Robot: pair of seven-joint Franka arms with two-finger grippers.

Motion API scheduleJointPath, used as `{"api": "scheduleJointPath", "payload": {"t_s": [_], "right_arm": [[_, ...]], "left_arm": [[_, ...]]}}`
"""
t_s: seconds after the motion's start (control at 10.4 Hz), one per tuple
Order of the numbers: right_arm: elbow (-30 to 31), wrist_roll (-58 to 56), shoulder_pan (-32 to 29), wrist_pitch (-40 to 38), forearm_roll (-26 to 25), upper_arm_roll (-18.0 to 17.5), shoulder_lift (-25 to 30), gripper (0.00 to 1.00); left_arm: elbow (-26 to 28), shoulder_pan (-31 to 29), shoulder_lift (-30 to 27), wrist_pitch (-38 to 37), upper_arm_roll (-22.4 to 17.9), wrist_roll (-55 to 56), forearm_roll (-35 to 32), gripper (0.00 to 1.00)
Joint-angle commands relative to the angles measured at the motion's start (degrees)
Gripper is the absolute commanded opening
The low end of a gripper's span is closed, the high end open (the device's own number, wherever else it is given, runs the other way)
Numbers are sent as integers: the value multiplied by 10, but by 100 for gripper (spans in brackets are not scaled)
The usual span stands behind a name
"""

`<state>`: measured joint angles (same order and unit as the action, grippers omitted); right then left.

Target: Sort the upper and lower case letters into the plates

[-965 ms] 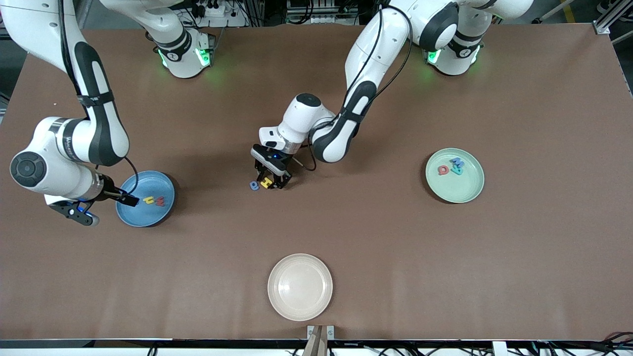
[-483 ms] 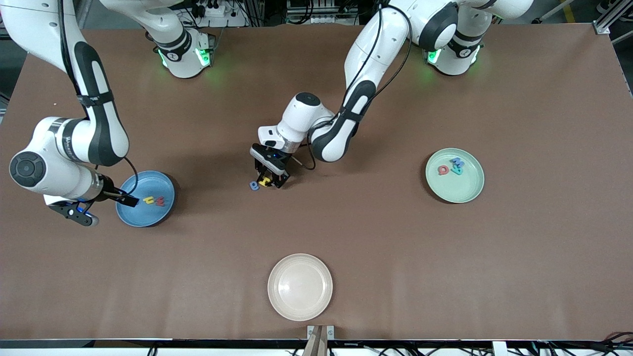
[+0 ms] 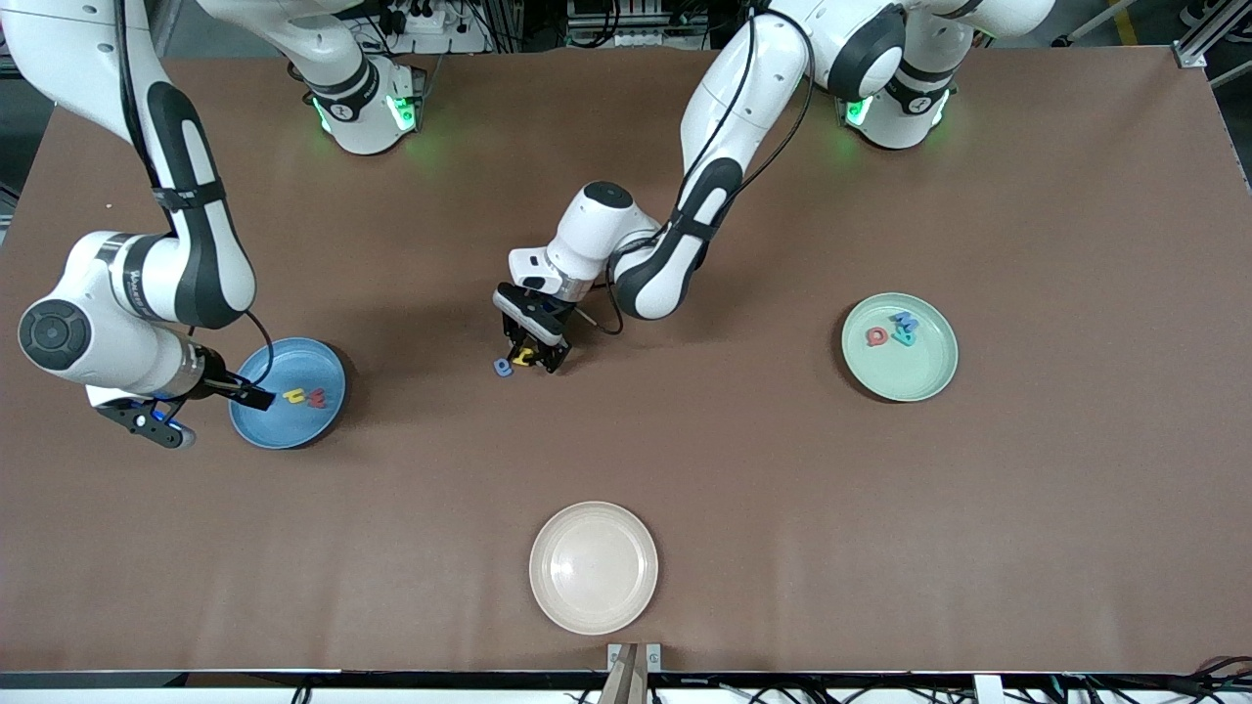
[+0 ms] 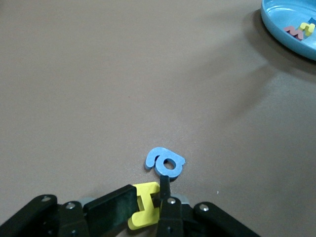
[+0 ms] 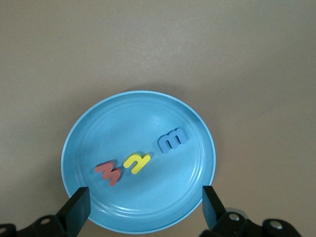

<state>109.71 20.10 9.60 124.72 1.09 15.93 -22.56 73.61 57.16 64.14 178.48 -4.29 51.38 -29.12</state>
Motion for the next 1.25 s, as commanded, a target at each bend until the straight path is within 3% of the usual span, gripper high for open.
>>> {"api": "scheduleJointPath", "payload": {"t_s": [0.0, 0.19, 0.68, 1.16], "right_arm": [[-5, 14, 6, -4, 0, -8, 5, 100], [-8, 14, 11, -4, 0, -8, 3, 100], [-12, 14, 13, -4, 0, -8, 3, 100], [-13, 14, 14, -4, 0, -8, 4, 100]], "left_arm": [[-12, 3, 10, -7, -6, 13, 14, 24], [-10, 4, -5, -29, -5, 11, 34, 23], [-6, -2, -63, -192, 45, 9, 77, 19], [-4, -2, -68, -204, 46, 7, 82, 16]]}}
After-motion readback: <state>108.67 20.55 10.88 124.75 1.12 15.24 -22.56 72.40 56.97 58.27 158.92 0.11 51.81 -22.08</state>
